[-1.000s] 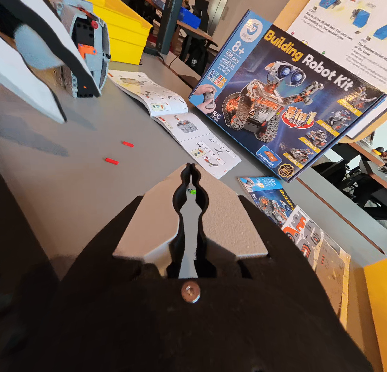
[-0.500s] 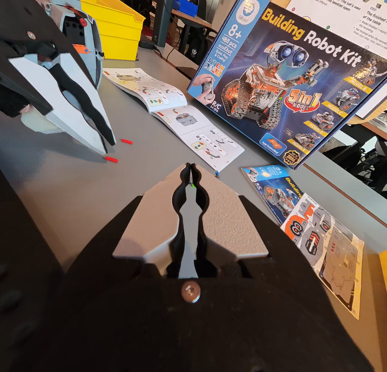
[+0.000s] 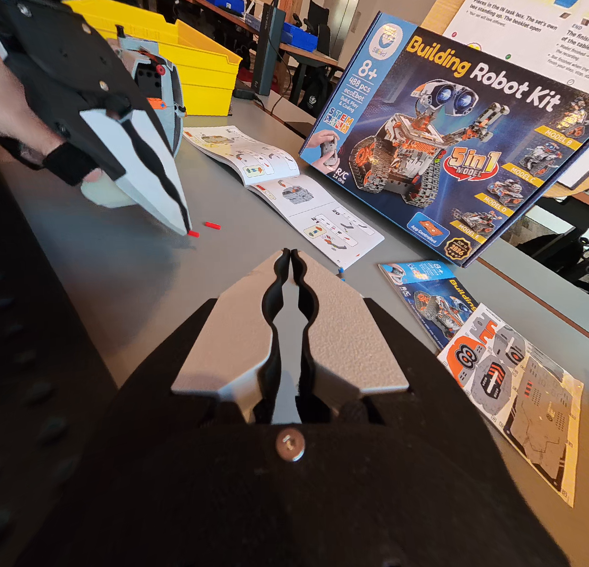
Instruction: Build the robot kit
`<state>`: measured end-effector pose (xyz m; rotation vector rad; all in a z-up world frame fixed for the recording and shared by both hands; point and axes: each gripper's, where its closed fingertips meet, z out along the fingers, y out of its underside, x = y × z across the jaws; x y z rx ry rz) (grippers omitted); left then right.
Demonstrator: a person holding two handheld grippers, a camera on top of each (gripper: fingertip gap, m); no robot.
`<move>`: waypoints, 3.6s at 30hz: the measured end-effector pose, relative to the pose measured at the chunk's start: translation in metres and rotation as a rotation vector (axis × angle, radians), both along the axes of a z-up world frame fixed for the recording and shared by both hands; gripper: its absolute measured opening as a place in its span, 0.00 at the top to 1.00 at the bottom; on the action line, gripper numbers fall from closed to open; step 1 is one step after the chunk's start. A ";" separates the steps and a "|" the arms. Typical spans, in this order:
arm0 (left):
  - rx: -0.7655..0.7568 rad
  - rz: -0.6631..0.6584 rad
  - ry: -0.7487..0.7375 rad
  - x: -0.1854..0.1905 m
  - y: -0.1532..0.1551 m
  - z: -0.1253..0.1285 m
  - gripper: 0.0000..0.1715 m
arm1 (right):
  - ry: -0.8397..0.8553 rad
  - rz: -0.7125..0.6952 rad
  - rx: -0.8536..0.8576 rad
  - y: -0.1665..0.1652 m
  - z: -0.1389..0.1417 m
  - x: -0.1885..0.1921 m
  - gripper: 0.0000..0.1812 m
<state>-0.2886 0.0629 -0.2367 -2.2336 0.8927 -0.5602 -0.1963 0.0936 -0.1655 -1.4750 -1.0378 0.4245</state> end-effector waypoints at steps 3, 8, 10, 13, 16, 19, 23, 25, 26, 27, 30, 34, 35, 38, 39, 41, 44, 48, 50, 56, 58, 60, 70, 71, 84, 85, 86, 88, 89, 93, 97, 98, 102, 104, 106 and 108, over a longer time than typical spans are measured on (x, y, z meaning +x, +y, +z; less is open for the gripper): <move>0.034 0.054 0.019 -0.014 0.011 0.009 0.99 | 0.017 0.007 -0.010 -0.002 0.001 0.002 1.00; 0.024 0.105 0.039 -0.018 0.021 0.003 0.99 | 0.055 0.022 -0.026 -0.004 0.004 0.004 1.00; 0.023 0.111 0.059 -0.017 0.024 -0.003 0.99 | 0.056 0.022 -0.026 -0.004 0.005 0.004 1.00; 0.041 0.103 0.128 -0.017 0.027 -0.011 0.99 | 0.054 0.026 -0.022 -0.006 0.005 0.004 1.00; 0.074 0.083 0.178 -0.015 0.027 -0.015 0.99 | 0.046 0.026 -0.019 -0.006 0.004 0.003 1.00; 0.052 0.080 0.176 -0.013 0.025 -0.019 0.98 | 0.038 0.023 -0.017 -0.006 0.003 0.003 1.00; 0.079 0.096 0.082 -0.010 0.019 0.008 0.93 | 0.047 0.015 -0.011 -0.005 0.004 0.005 1.00; 0.155 0.122 0.061 -0.016 0.020 0.033 0.93 | 0.053 0.016 -0.021 -0.004 0.004 0.005 1.00; 0.184 0.131 0.051 -0.019 0.019 0.045 0.92 | 0.054 0.017 -0.029 -0.004 0.003 0.005 1.00; 0.209 0.138 0.043 -0.022 0.017 0.056 0.91 | 0.052 0.018 -0.035 -0.004 0.002 0.005 1.00; 0.277 0.160 0.031 -0.033 0.012 0.085 0.91 | 0.035 0.023 -0.046 -0.004 -0.002 0.003 1.00; 0.327 0.196 -0.014 -0.050 0.005 0.114 0.91 | -0.016 0.016 -0.049 -0.002 -0.011 0.002 1.00; 0.335 0.208 -0.024 -0.055 0.004 0.120 0.91 | -0.027 0.012 -0.047 -0.002 -0.012 0.002 1.00; 0.364 0.249 -0.049 -0.073 0.003 0.134 0.91 | -0.050 0.007 -0.058 0.000 -0.017 0.001 1.00; 0.366 0.257 -0.064 -0.078 0.002 0.138 0.90 | -0.055 0.006 -0.062 0.000 -0.019 0.001 1.00; 0.375 0.276 -0.095 -0.088 -0.001 0.147 0.90 | -0.063 0.004 -0.067 0.001 -0.021 0.001 1.00; 0.404 0.320 -0.121 -0.107 -0.006 0.159 0.90 | -0.081 0.004 -0.084 0.003 -0.025 0.000 1.00; 0.441 0.401 -0.114 -0.138 -0.010 0.166 0.89 | -0.118 -0.007 -0.129 0.009 -0.035 -0.002 0.99; 0.439 0.414 -0.138 -0.144 -0.014 0.167 0.89 | -0.145 -0.030 -0.155 0.015 -0.042 -0.001 0.98; 0.413 0.424 -0.176 -0.148 -0.030 0.158 0.88 | -0.258 -0.065 -0.181 0.042 -0.054 0.001 0.91; 0.394 0.421 -0.173 -0.148 -0.039 0.150 0.87 | -0.272 -0.080 -0.194 0.058 -0.057 0.003 0.87; 0.382 0.427 -0.178 -0.150 -0.049 0.145 0.87 | -0.256 -0.107 -0.223 0.075 -0.057 0.008 0.84; 0.462 0.566 -0.125 -0.202 -0.090 0.171 0.86 | -0.030 -0.040 -0.606 0.097 -0.071 -0.005 0.79; 0.471 0.587 -0.117 -0.211 -0.094 0.175 0.86 | -0.026 -0.030 -0.636 0.095 -0.075 -0.006 0.80; 0.484 0.839 0.031 -0.301 -0.138 0.191 0.87 | 0.115 0.102 -0.826 0.089 -0.068 -0.017 0.96; 0.474 0.855 0.050 -0.307 -0.141 0.190 0.87 | 0.123 0.111 -0.833 0.087 -0.067 -0.017 0.96; 0.469 0.864 0.064 -0.311 -0.143 0.189 0.87 | 0.128 0.116 -0.838 0.086 -0.067 -0.018 0.96; 0.461 0.878 0.083 -0.320 -0.147 0.190 0.87 | 0.122 0.125 -0.848 0.084 -0.068 -0.020 0.96; 0.456 0.885 0.090 -0.324 -0.149 0.189 0.87 | 0.116 0.131 -0.854 0.082 -0.069 -0.021 0.96; 0.424 0.881 0.091 -0.332 -0.148 0.184 0.87 | 0.086 0.179 -0.883 0.073 -0.072 -0.029 0.96; 0.375 0.837 0.064 -0.335 -0.133 0.173 0.86 | 0.103 0.145 -0.819 0.078 -0.067 -0.027 0.90; 0.367 0.821 0.061 -0.336 -0.128 0.170 0.86 | 0.112 0.140 -0.797 0.079 -0.064 -0.024 0.89; 0.345 0.750 0.079 -0.345 -0.106 0.169 0.86 | 0.128 0.080 -0.689 0.085 -0.054 -0.004 0.87; 0.333 0.723 0.087 -0.354 -0.093 0.174 0.86 | 0.117 0.047 -0.650 0.088 -0.053 0.007 0.87; 0.319 0.693 0.092 -0.364 -0.081 0.175 0.87 | 0.081 0.001 -0.613 0.091 -0.054 0.017 0.87; 0.307 0.686 0.101 -0.376 -0.069 0.174 0.87 | 0.044 -0.015 -0.592 0.091 -0.056 0.020 0.87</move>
